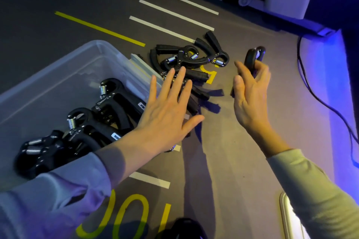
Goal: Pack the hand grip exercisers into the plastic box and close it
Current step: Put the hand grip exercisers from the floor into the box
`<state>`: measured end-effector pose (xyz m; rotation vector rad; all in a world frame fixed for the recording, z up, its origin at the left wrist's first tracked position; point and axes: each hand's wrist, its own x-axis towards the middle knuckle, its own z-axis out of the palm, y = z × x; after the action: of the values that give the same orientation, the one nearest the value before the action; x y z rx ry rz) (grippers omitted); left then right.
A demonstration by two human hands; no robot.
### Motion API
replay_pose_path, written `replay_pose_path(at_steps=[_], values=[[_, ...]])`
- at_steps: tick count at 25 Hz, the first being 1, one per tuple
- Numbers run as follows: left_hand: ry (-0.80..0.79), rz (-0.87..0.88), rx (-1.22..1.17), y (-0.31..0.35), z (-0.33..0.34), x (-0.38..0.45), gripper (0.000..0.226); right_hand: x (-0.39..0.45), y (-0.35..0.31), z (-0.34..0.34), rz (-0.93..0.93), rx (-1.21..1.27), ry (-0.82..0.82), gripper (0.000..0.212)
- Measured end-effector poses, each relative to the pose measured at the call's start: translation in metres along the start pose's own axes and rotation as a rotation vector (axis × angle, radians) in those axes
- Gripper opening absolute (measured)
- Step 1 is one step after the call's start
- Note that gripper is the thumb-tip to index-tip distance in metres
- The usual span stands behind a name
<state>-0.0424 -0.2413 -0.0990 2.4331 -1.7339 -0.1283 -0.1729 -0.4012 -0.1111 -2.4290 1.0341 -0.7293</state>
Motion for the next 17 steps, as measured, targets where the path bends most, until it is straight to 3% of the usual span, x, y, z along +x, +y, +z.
replay_pose_path(at_steps=[5, 10, 13, 17], values=[[0.013, -0.021, 0.042, -0.029, -0.013, -0.049, 0.094, -0.003, -0.11, -0.022, -0.43, 0.145, 0.082, 0.07], [0.079, -0.097, 0.021, -0.081, -0.049, -0.095, 0.092, -0.025, -0.183, -0.006, -0.642, 0.167, -0.103, 0.09], [0.09, -0.161, 0.095, -0.114, -0.061, -0.123, 0.089, -0.035, -0.201, 0.009, -0.614, 0.359, -0.264, 0.087], [0.069, -0.226, 0.153, -0.145, -0.065, -0.156, 0.087, -0.029, -0.217, 0.028, -0.236, 0.665, -0.533, 0.083]])
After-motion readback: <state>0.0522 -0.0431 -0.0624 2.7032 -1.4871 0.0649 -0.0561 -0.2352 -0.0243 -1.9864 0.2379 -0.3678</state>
